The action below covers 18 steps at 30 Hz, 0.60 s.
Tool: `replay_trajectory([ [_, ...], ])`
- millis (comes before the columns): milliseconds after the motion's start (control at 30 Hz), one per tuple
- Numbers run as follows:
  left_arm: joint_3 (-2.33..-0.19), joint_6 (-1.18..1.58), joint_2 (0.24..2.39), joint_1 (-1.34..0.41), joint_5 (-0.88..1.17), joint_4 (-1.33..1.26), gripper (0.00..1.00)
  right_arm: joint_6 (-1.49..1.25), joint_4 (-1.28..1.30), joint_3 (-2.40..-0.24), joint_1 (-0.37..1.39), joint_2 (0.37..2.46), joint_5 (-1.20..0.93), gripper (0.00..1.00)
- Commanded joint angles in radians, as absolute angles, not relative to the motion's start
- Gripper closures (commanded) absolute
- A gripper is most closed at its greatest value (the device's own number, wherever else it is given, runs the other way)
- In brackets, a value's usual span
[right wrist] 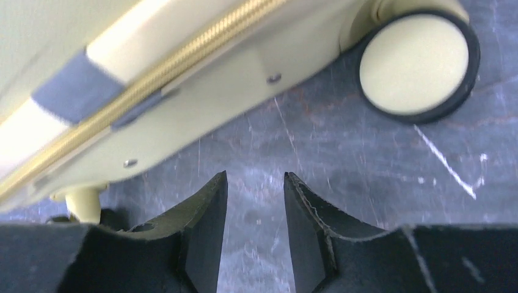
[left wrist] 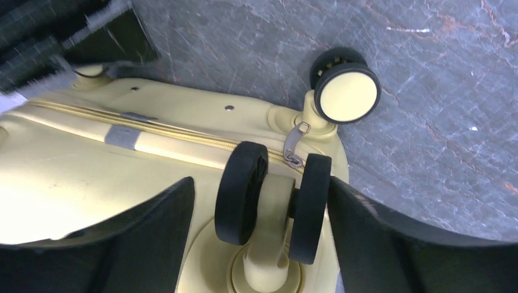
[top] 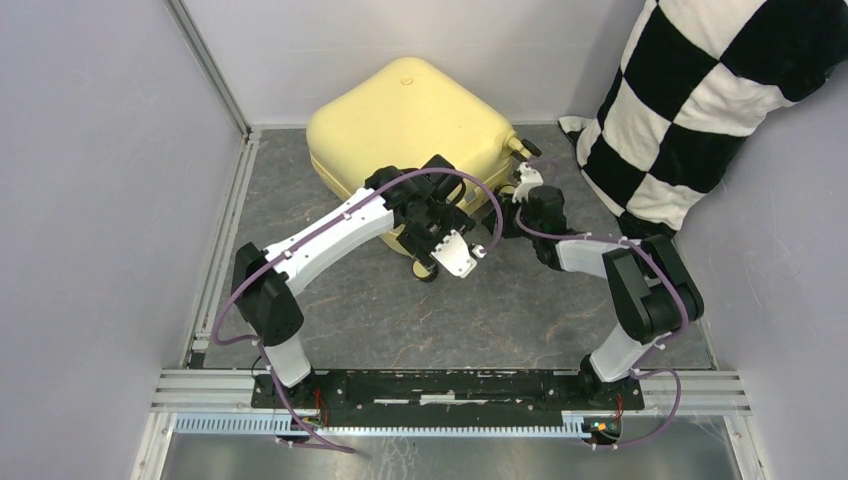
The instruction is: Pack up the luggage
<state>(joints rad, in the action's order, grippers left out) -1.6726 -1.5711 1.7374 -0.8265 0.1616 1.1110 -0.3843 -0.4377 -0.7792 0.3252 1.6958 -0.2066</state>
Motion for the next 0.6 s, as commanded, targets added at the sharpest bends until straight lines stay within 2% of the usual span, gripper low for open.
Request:
replay_trajectory([
  [0,-1.747,-1.636,1.763,-0.827,0.076,1.178,0.22,-0.373,-0.558,-0.672,0.310,1.570,-0.263,0.54],
  [200,-1.766,-1.532,1.761,-0.827,0.103,1.133,0.48,-0.409,-0.673,-0.542,0.309,1.513,-0.310,0.55],
  [267,-1.769,-1.465,1.756,-0.828,0.147,1.090,0.67,-0.411,-0.713,-0.510,0.309,1.506,-0.350,0.55],
  [300,-1.772,-1.428,1.755,-0.829,0.166,1.068,0.80,-0.401,-0.736,-0.486,0.309,1.496,-0.363,0.55],
  [367,-1.777,-1.334,1.755,-0.837,0.197,1.010,0.94,-0.386,-0.844,-0.405,0.310,1.454,-0.398,0.56],
  [467,-1.804,-1.180,1.763,-0.842,0.257,0.915,0.98,-0.403,-1.098,-0.238,0.312,1.398,-0.446,0.55],
  [567,-1.872,-1.054,1.798,-0.842,0.268,0.842,0.98,-0.399,-1.203,-0.168,0.328,1.393,-0.459,0.55],
])
